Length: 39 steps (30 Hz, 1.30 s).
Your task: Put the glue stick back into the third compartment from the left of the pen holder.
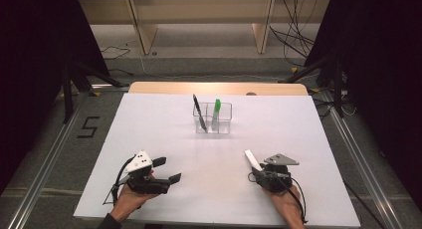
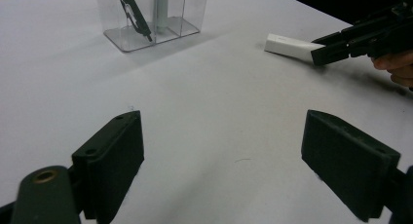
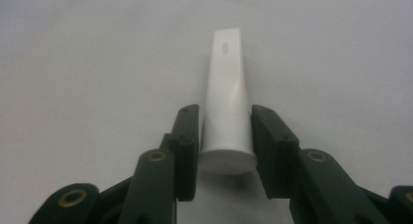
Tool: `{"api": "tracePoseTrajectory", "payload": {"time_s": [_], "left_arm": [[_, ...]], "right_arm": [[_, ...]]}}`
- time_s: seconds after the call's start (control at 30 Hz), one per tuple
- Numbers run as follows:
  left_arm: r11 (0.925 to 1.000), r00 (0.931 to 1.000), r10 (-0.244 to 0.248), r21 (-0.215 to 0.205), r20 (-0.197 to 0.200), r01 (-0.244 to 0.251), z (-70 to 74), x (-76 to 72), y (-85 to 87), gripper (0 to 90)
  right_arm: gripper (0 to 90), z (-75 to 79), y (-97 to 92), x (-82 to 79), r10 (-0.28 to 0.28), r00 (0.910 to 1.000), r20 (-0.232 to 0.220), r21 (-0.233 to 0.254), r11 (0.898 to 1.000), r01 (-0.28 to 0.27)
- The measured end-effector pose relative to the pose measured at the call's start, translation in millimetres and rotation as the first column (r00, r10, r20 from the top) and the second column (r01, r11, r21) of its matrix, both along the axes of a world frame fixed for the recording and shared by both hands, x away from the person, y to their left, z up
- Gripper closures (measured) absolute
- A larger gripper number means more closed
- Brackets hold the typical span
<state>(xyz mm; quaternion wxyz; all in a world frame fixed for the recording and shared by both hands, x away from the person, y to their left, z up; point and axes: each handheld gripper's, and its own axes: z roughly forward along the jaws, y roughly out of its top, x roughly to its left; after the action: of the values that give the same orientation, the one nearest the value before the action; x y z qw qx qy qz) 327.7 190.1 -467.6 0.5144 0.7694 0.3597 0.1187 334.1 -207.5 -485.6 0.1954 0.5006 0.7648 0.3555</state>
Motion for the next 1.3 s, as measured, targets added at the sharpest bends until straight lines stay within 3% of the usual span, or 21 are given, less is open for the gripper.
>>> {"api": "tracePoseTrajectory", "payload": {"time_s": [0.3,0.7,0.93,1.13,1.3], "left_arm": [[1.0000,1.0000,0.002,-0.002,-0.003,-0.002,-0.3,0.5,0.5,15.1],[1.0000,1.0000,0.003,0.002,-0.005,-0.003,-0.6,0.9,0.7,15.1],[1.0000,1.0000,0.006,0.005,-0.004,-0.006,-0.8,2.0,1.2,15.1],[1.0000,1.0000,0.006,0.006,-0.003,-0.006,-1.1,2.4,0.7,15.1],[1.0000,0.9999,0.010,0.002,-0.010,-0.010,-1.1,3.1,1.4,15.1]], "right_arm": [[65.5,13.9,2.5,-5.7,0.065,0.9963,0.055,-0.029,0.998,-0.064],[65.6,39.1,-3.9,-4.3,0.072,0.9944,0.078,0.034,0.997,-0.075],[65.6,49.9,-0.3,-5.7,0.116,0.9901,0.079,0.025,0.993,-0.119],[65.6,59.1,17.9,-11.6,0.219,0.9672,0.128,-0.031,0.976,-0.217],[65.6,66.9,34.8,-17.4,0.311,0.9329,0.181,-0.077,0.950,-0.302]]}}
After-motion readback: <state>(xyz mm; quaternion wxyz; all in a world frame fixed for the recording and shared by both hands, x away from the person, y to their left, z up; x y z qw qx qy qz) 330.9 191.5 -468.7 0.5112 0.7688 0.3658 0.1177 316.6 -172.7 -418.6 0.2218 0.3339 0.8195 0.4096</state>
